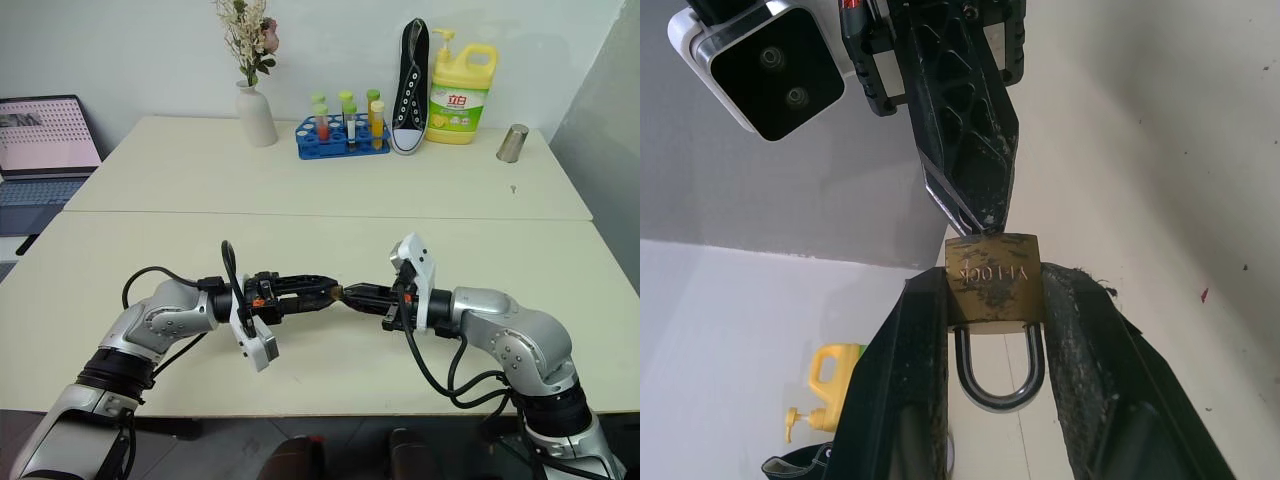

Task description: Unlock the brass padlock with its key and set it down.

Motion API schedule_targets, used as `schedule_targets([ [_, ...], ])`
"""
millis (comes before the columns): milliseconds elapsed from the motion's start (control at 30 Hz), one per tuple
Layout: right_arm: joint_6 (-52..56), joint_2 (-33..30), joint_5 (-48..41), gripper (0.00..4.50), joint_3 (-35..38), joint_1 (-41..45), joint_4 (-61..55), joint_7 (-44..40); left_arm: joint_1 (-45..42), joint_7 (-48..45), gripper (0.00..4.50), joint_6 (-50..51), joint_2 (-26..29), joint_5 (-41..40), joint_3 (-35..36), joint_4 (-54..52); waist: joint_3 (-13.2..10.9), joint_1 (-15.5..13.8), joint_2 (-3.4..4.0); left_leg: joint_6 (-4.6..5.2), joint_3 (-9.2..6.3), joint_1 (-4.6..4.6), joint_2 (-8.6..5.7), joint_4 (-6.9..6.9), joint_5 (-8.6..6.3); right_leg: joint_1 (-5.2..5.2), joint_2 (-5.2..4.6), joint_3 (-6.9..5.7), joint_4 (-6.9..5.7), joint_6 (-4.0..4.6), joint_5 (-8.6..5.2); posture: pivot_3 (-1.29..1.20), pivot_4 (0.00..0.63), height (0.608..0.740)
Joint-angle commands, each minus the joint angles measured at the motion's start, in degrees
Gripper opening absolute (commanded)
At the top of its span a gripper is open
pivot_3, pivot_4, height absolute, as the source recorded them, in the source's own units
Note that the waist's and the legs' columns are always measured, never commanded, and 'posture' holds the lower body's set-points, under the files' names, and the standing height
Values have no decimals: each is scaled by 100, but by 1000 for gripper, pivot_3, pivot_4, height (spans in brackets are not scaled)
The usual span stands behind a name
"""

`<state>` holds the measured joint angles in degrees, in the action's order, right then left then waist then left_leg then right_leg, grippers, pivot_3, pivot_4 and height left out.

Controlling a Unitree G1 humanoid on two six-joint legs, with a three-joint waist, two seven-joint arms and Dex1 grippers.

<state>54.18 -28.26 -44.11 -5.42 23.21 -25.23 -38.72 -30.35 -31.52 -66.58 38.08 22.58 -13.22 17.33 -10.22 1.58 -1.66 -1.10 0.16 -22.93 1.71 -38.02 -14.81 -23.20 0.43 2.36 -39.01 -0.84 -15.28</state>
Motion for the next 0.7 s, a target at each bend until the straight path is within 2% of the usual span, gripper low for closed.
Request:
schedule_targets([
  [33,58,-47,-272,110,152,84,-150,-155,-49,176,959,57,98,12,78,-58,0,0,0,0,0,0,0,0,0,0,0,0,0,0,0,0,150,740],
  [400,-59,-124,-212,110,152,115,-152,-235,-13,329,959,146,123,46,57,-73,0,0,0,0,0,0,0,0,0,0,0,0,0,0,0,0,150,740],
  [433,-65,-120,-202,860,149,111,-146,-221,-5,338,959,151,124,47,56,-74,0,0,0,0,0,0,0,0,0,0,0,0,0,0,0,0,150,740],
  [467,-54,-118,-180,1104,158,111,-145,-175,4,347,959,156,127,49,57,-77,0,1,0,0,0,0,0,0,0,0,0,0,0,0,0,0,150,740],
  [600,42,-167,-224,2542,215,65,-153,-142,18,385,959,196,151,55,39,-103,0,2,0,0,0,0,0,1,0,-1,0,-1,0,0,0,0,150,740],
  [700,92,-184,-279,2595,274,17,-131,-115,27,406,959,212,160,48,32,-118,0,0,0,0,0,-1,-1,1,0,-1,-2,-1,1,0,0,0,150,740],
])
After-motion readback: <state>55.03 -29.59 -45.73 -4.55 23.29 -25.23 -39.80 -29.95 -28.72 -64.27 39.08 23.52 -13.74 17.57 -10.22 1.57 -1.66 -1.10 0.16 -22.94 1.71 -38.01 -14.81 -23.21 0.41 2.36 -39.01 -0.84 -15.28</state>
